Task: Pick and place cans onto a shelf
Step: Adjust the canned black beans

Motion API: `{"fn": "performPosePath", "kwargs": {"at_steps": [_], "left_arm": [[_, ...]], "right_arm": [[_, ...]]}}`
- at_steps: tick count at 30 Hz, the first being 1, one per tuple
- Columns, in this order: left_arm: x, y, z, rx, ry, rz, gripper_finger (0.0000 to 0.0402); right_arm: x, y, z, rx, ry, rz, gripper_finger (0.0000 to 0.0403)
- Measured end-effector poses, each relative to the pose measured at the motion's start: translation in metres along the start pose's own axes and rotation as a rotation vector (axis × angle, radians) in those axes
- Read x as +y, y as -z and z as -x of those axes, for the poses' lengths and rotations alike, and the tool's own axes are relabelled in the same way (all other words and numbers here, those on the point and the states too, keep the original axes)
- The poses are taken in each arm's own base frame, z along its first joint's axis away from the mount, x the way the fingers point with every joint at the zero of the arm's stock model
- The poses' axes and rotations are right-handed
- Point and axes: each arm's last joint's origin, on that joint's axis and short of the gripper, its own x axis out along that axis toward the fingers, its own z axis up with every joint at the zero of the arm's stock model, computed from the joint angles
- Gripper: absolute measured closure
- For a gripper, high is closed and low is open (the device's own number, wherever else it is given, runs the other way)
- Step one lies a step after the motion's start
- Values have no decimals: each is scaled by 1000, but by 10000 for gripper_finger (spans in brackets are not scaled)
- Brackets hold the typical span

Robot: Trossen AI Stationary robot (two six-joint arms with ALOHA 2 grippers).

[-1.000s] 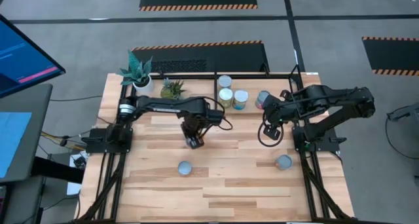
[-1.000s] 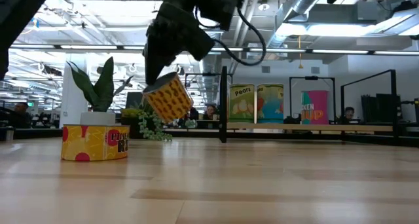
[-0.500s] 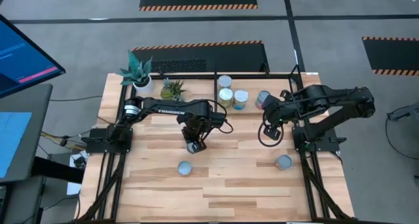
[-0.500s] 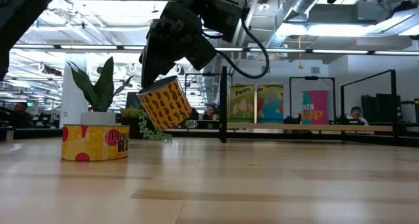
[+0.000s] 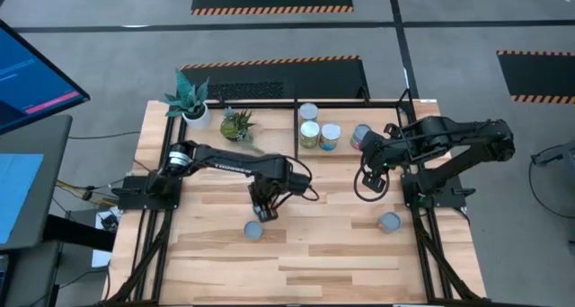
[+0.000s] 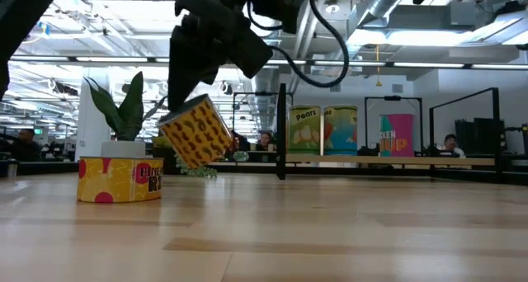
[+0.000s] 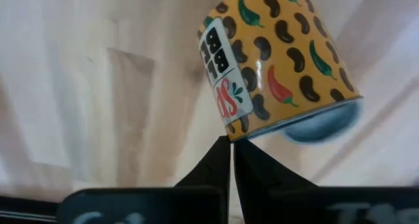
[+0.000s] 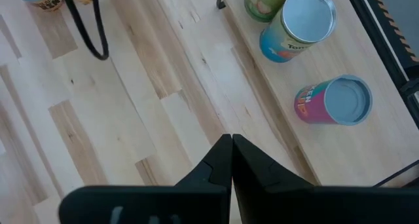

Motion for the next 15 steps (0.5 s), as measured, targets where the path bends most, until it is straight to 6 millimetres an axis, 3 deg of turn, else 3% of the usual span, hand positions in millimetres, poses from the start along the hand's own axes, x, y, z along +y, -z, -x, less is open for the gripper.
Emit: {"fn": "performPosePath", "kwargs": {"at_steps": [6, 15], "left_arm": [[10, 6, -22, 106, 15, 22, 401], [27, 53, -22, 168, 52, 141, 401]], "right_arm": [[3, 2, 1, -1, -8, 16, 370], [13, 8, 5, -5, -37, 72, 370]]}}
